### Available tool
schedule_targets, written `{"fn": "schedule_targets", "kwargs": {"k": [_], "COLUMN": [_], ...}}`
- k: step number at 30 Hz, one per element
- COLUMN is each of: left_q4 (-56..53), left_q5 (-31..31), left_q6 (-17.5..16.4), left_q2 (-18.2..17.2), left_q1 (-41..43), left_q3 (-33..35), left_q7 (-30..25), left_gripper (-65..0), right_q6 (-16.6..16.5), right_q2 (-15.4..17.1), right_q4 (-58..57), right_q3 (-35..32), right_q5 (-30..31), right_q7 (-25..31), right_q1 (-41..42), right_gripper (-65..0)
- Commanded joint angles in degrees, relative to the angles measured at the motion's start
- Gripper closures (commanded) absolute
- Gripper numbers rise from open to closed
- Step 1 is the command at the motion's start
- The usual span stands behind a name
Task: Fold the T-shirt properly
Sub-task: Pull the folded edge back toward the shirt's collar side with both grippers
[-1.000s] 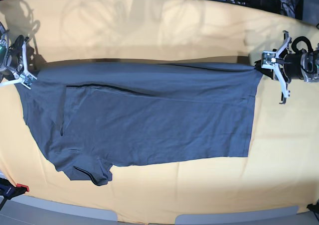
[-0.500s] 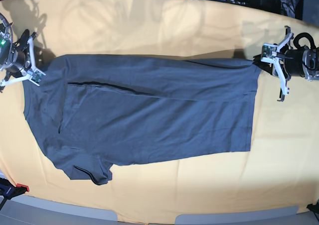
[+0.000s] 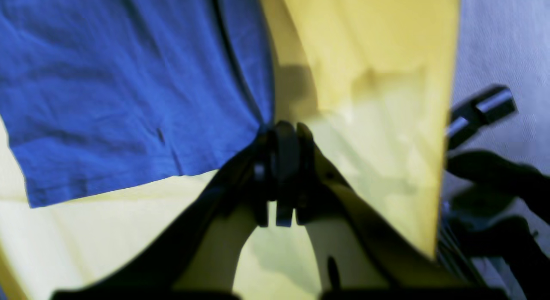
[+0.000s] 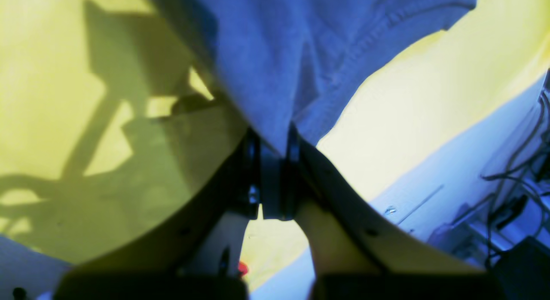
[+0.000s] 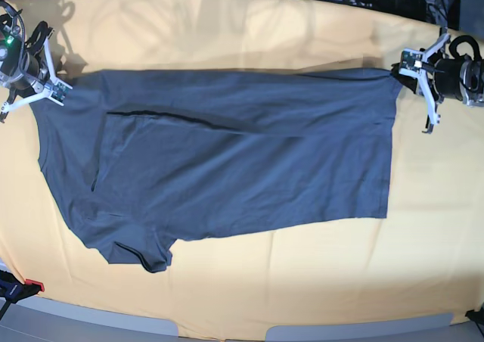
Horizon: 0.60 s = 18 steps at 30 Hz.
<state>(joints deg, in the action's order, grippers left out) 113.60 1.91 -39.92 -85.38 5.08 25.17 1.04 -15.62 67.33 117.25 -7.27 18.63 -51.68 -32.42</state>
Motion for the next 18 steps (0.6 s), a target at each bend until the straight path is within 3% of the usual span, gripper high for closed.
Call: {"fn": "schedule_targets", "kwargs": {"k": [1, 6, 10, 14, 18], "left_q4": [0.5, 2.1, 5.5, 7.0, 7.1], "left_q5": [0.1, 1.1, 2.0, 2.6, 7.2], "left_q6": [-0.1, -0.1, -0.1, -0.1, -0.1], "left_q2": [-2.0, -3.6, -3.6, -3.6, -3.6], "left_q1": [-0.7, -0.7, -0.7, -0.7, -0.7], "left_q3": [-0.7, -0.7, -0.7, -0.7, -0.7], "left_q7": [-0.6, -1.0, -1.0, -0.8, 2.1], "left_gripper": [0.0, 0.0, 0.0, 0.0, 0.0], "right_q6": [0.3, -1.2, -2.3, -2.9, -4.6], "right_q2": [1.4, 1.4, 1.4, 1.0, -0.7], "right_q4": [1.2, 6.8, 10.9, 14.3, 16.9], "right_q3": [1.6, 7.0, 13.7, 21.5, 30.4], "right_q5": [-0.7, -0.3, 0.0, 4.5, 9.4], "right_q7": [-0.7, -4.5, -4.6, -5.0, -6.3], "right_q1": [-0.3, -4.5, -10.6, -17.2, -23.6], "right_gripper": [0.0, 0.0, 0.0, 0.0, 0.0]}}
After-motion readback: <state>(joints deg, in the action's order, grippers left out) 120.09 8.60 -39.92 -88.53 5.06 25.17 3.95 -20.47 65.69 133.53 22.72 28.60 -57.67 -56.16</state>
